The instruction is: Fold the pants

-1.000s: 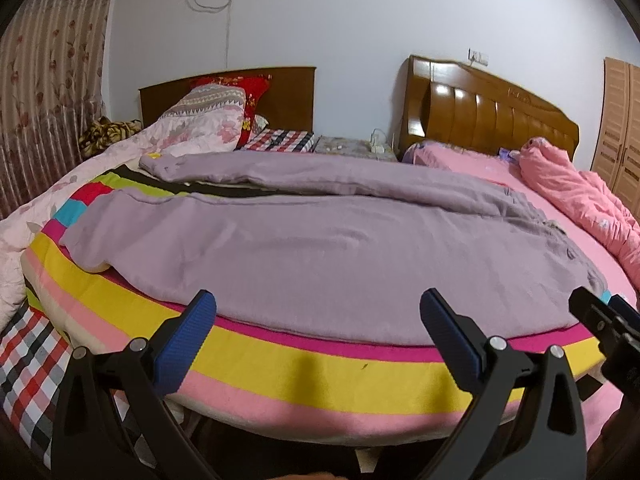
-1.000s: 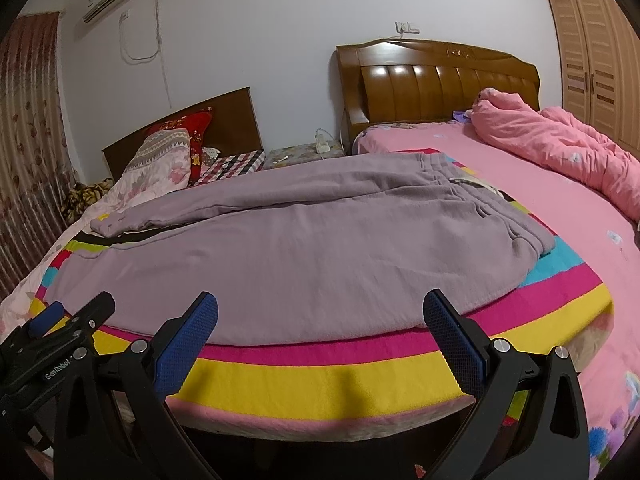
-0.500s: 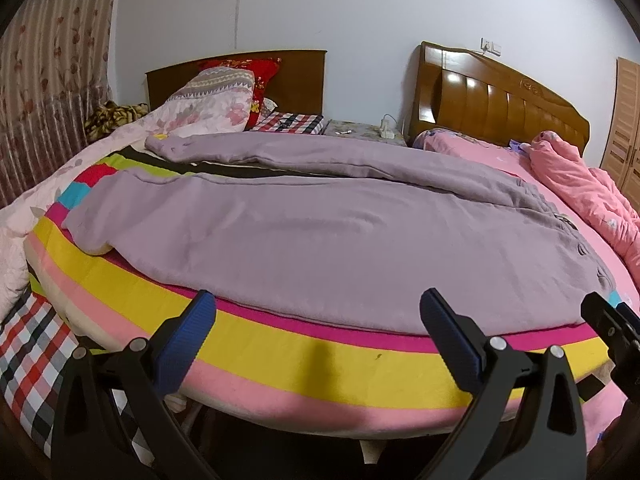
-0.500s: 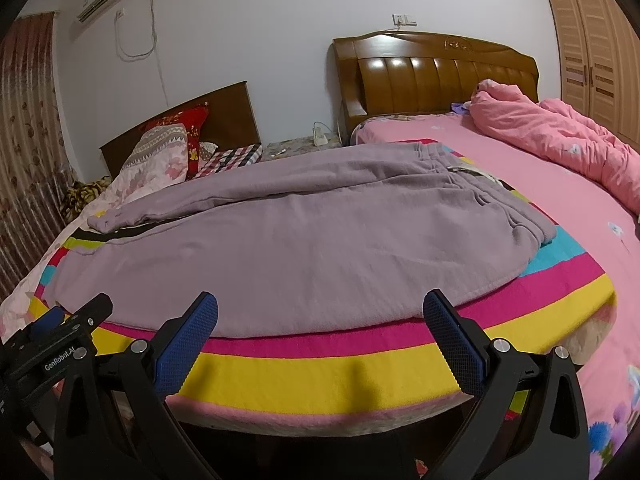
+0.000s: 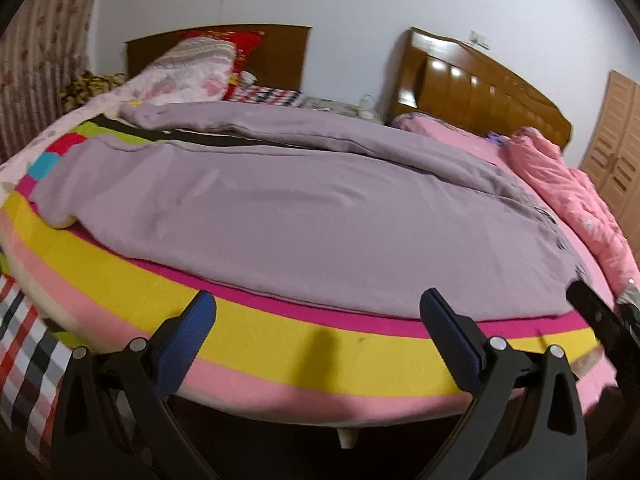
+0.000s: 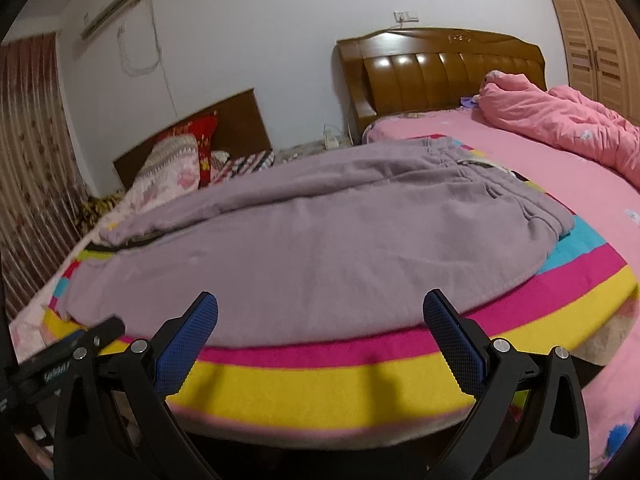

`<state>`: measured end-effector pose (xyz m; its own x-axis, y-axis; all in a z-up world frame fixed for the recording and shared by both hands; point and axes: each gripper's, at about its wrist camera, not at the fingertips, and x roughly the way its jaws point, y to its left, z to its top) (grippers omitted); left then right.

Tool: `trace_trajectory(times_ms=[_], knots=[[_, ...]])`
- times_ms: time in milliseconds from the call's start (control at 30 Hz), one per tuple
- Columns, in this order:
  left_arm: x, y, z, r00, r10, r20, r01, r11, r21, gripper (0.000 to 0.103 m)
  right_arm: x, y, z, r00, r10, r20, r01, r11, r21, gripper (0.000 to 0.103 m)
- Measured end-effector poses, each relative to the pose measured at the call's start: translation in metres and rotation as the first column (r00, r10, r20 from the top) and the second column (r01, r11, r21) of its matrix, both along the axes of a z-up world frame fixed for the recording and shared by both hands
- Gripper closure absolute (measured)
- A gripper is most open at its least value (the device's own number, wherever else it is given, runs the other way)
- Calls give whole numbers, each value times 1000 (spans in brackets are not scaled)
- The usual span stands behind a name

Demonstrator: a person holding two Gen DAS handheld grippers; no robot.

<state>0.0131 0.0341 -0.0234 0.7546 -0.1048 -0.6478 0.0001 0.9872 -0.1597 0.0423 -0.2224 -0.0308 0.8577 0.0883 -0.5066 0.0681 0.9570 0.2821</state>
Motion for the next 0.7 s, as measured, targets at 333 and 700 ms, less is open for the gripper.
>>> trace_trajectory(times_ms=[333,700], knots=[[116,-29,34,961,-272,-43,275,950,146,1,128,-59,51,970,238,-50,-240,970,-26,4],[374,-69,34,788,-609,-92,598,721,350,2,421,-110,26,839,444,-315,-511,840,-180,4]])
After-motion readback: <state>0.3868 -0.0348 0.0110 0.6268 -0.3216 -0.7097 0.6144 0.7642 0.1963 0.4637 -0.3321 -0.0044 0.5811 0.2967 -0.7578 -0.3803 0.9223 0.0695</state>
